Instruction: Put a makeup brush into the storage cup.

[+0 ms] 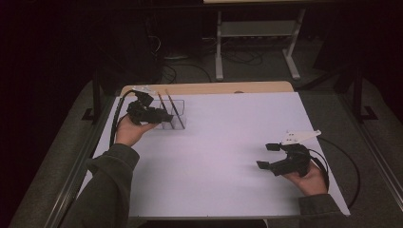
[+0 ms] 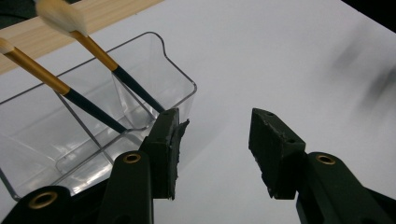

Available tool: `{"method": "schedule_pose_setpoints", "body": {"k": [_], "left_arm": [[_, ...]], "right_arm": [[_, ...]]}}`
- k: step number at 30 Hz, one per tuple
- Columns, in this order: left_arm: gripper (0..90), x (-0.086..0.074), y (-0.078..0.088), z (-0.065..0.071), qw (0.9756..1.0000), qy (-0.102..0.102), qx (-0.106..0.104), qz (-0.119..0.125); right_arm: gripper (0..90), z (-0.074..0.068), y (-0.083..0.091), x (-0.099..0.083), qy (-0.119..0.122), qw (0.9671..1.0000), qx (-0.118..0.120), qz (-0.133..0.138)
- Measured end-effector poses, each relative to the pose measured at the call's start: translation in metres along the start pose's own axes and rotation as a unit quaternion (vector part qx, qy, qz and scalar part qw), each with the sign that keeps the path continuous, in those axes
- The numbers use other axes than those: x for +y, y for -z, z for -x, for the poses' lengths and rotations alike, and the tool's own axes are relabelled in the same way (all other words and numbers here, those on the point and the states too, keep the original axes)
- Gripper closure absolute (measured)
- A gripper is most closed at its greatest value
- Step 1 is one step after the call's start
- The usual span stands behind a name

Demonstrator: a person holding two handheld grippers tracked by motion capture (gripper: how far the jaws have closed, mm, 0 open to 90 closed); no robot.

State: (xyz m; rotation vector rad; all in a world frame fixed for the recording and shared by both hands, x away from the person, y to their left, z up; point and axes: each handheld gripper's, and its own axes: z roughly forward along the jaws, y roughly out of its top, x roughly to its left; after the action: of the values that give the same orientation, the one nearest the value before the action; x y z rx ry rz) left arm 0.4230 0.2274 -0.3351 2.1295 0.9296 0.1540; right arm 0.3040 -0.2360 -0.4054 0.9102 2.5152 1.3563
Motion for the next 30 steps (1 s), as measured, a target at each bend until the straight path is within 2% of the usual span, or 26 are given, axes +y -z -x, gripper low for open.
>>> {"method": "schedule_pose_setpoints", "body": {"k": [11,14,22,30], "left_arm": [[48.9,-0.009,0.002,0.006,0.9999,-0.01,-0.005,-0.006],[48.5,-0.013,0.002,0.007,1.0,-0.005,-0.008,0.0],[45.8,-0.023,0.006,0.009,0.9999,-0.007,-0.005,-0.012],[41.4,-0.029,0.01,0.015,0.9999,-0.01,-0.004,-0.005]], "right_arm": [[18.1,0.0,0.0,-0.001,0.002,1.0,-0.007,-0.002],[18.1,0.001,0.001,-0.001,0.003,1.0,-0.009,0.001],[17.7,0.002,0.004,-0.003,0.001,0.9999,-0.012,0.003],[17.7,0.002,0.003,-0.003,0.001,0.9999,-0.014,0.002]]}}
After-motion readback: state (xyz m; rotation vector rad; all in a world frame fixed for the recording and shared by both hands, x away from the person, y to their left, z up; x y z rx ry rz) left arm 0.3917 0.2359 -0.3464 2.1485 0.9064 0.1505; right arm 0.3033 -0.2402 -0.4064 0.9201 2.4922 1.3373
